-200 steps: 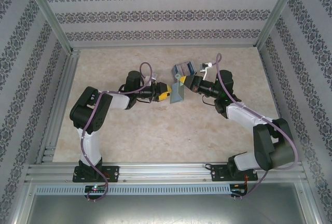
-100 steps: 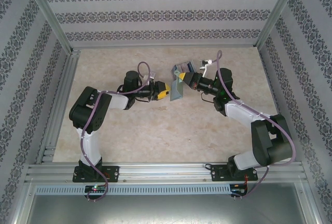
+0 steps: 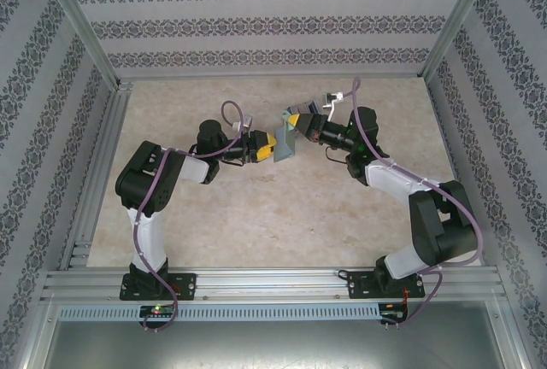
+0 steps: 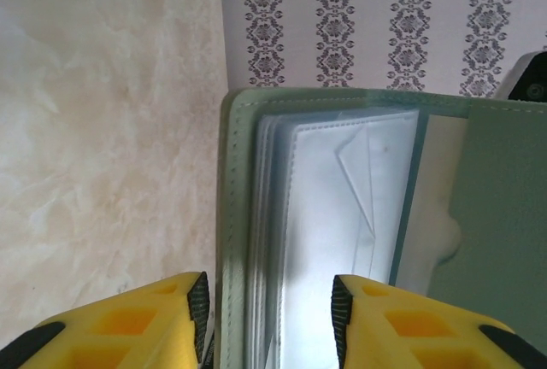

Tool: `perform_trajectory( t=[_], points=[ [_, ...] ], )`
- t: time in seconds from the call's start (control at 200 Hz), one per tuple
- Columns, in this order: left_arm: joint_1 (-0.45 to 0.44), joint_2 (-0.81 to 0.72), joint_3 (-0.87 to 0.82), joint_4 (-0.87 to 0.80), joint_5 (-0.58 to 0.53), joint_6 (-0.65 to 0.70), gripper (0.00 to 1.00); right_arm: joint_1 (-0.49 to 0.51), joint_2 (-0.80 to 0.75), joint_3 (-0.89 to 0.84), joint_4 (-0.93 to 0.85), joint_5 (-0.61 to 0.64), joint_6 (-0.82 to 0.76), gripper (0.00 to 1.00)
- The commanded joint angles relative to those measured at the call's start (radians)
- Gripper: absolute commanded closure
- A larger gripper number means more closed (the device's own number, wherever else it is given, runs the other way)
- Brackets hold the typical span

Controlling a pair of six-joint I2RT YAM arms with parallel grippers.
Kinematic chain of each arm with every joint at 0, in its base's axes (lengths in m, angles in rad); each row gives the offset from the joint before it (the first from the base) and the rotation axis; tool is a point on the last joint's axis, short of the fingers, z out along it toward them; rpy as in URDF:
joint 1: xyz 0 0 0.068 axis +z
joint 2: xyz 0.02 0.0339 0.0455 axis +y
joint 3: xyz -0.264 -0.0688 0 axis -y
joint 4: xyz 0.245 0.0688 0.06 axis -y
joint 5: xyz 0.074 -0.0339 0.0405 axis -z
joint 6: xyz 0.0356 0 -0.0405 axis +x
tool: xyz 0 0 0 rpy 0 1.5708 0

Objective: Put the credit cards into the card holder

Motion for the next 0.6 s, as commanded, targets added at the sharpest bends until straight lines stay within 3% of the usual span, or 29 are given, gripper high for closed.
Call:
perform_trajectory(
  t=[0.0, 0.18, 0.595],
  points=[
    [0.004, 0.008, 0.016, 0.094, 0.032, -0.025, 0.56, 0.011, 0.009, 0.041, 0.068, -0.013, 0.012, 1.0],
    [0.003, 0.02, 0.014, 0.134, 0.03, -0.05, 0.6, 0.014, 0.017, 0.041, 0.077, -0.014, 0.018, 1.0],
    [0.006, 0.001, 0.022, 0.096, 0.03, -0.026, 0.9, 0.005, 0.02, 0.017, 0.078, -0.006, 0.01, 1.0]
  ],
)
